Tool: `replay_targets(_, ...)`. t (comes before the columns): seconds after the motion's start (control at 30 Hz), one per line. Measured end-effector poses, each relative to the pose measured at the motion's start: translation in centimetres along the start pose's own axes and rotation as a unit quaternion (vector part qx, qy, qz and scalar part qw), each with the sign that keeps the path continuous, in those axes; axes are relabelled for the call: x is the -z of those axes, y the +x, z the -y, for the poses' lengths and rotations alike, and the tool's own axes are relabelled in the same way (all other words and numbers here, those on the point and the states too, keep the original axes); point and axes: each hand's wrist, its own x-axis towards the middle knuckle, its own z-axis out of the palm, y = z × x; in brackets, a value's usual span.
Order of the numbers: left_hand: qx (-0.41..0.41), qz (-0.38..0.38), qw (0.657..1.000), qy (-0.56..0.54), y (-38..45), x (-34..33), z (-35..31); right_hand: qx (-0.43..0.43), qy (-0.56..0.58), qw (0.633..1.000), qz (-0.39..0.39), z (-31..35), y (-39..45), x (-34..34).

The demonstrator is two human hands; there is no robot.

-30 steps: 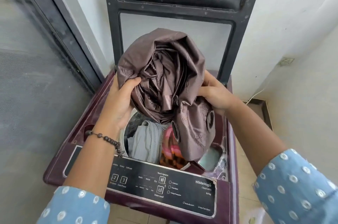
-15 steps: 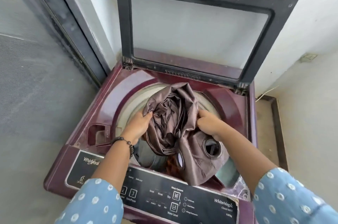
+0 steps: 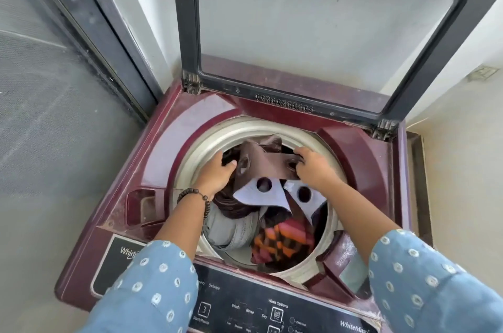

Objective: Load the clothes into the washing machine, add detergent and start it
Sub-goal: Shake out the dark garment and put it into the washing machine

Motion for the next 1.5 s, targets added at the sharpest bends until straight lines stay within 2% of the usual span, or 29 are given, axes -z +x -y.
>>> replay_targets(0.13,-0.048,0.015,0.997,0.052,0.0,-0.8,0.3,0.024,-0.034,0.999,0.003,-0.1,0.1,-1.4)
replay_targets(0.3,-0.061,0.067,0.993,0.069,-0.3,-1.6,0.1,0.061,-0.073,0.995,-0.004,0.8,-0.3,-2.2)
replay_targets(0.4,-0.041,0.157,0.987,-0.004,-1.2,-3.1,-0.9,0.073,-0.121,0.990,0.010,0.6,-0.6,-2.5)
replay_targets(0.5,-0.060,0.283,0.951,0.113,-2.3,-6.0,-2.1,0.037,-0.176,0.980,0.082,0.1,-1.0,-2.5)
replay_targets(0.57,-0.077,0.312,0.928,0.188,-2.4,-7.5,-2.5,0.003,-0.164,0.981,0.103,-0.3,-1.6,-2.1)
replay_targets(0.67,-0.086,0.274,0.931,0.226,-2.0,-7.9,-2.6,-0.013,-0.136,0.987,0.084,-1.6,-2.5,-1.3)
replay_targets(0.8,-0.147,0.058,0.945,0.285,-1.8,-7.4,-2.2,0.030,-0.094,0.995,-0.018,-2.7,-3.6,-1.1)
replay_targets(0.83,-0.164,0.027,0.942,0.292,-1.9,-7.4,-2.2,0.044,-0.103,0.993,-0.044,-2.7,-3.8,-1.2)
replay_targets(0.9,-0.172,0.032,0.928,0.329,-2.0,-7.4,-2.2,0.062,-0.137,0.987,-0.052,-2.3,-4.1,-1.7)
replay_targets(1.13,-0.094,0.238,0.868,0.425,-0.1,-9.7,-1.9,-0.007,-0.270,0.958,0.095,-2.8,-3.2,-4.9)
replay_targets(1.27,-0.077,0.308,0.827,0.465,1.8,-11.0,-1.2,-0.080,-0.249,0.943,0.207,-3.6,-2.0,-6.7)
replay_targets(1.4,-0.077,0.345,0.789,0.503,2.5,-12.2,-0.2,-0.133,-0.261,0.917,0.270,-3.2,-1.0,-7.1)
replay_targets(1.5,-0.083,0.367,0.772,0.513,3.0,-12.7,0.2,-0.123,-0.297,0.895,0.309,-2.4,-1.0,-6.5)
